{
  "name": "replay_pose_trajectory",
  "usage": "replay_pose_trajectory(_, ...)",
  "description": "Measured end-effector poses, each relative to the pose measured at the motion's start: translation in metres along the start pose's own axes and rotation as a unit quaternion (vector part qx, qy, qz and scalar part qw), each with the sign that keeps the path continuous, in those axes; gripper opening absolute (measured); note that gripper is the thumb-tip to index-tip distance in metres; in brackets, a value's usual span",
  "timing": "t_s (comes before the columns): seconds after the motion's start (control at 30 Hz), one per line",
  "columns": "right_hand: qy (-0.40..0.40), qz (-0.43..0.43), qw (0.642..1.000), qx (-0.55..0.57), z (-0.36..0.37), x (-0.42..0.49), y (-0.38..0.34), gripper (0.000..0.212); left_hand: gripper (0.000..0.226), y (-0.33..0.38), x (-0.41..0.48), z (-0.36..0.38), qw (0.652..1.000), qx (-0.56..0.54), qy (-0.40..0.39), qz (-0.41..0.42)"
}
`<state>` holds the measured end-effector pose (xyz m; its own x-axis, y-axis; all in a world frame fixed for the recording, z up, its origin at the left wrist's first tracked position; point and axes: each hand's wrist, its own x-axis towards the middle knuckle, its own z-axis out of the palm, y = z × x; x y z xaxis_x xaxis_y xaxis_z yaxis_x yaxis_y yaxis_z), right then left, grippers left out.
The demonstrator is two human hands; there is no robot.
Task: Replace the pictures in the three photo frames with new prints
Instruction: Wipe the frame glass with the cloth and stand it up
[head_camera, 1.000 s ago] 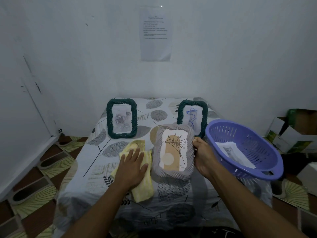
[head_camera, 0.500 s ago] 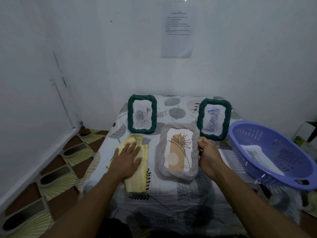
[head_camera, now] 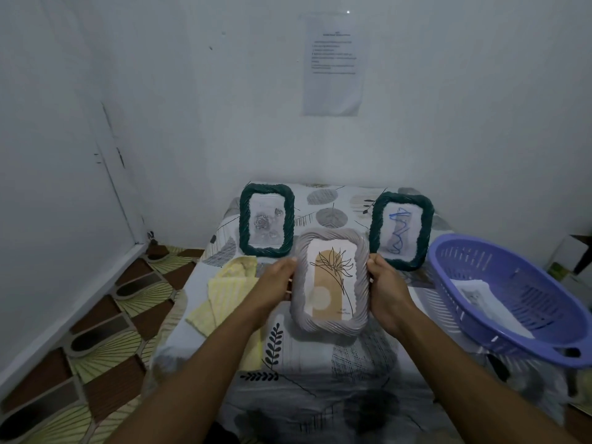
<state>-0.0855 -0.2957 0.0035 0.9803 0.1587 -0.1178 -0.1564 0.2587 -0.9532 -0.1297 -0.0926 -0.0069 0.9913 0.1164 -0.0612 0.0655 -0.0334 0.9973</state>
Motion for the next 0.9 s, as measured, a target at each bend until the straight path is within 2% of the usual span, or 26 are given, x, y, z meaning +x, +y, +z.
replay_pose_trajectory(0.13, 0.002, -0.013, 1.000, 0.012, -0.011, 0.004, -0.006, 0.029, 0.026, 0.006, 0.012, 0.025, 0.989, -0.142, 0.018, -0.030)
replay_pose_trajectory(0.37, 0.005, -0.030, 1.000, -0.005, -0.023, 0.022, -0.009, 0.029, 0.020, 0.009, 0.036, 0.035, 0.972, -0.235, -0.011, -0.010)
replay_pose_trajectory(0.57, -0.010, -0.036, 0.998, 0.046, -0.027, 0.042, -0.003, 0.029, 0.025, -0.001, 0.058, 0.042, 0.980, -0.200, 0.007, 0.017)
replay_pose_trajectory(0.7, -0.019, -0.021, 0.998, 0.063, -0.028, 0.053, 0.000, 0.028, 0.032, -0.009, 0.071, 0.040, 0.982, -0.185, -0.023, 0.024)
replay_pose_trajectory(0.8, -0.009, -0.027, 0.999, -0.031, -0.031, 0.057, 0.005, 0.029, 0.030, -0.009, 0.084, 0.037, 0.984, -0.170, -0.024, 0.040)
replay_pose_trajectory(0.87, 0.023, -0.053, 0.982, -0.181, -0.036, 0.057, 0.014, 0.027, 0.027, -0.005, 0.094, 0.035, 0.987, -0.151, -0.026, 0.051)
replay_pose_trajectory(0.9, 0.039, -0.079, 0.961, -0.263, -0.041, 0.056, 0.021, 0.025, 0.026, -0.002, 0.099, 0.035, 0.988, -0.144, -0.028, 0.054)
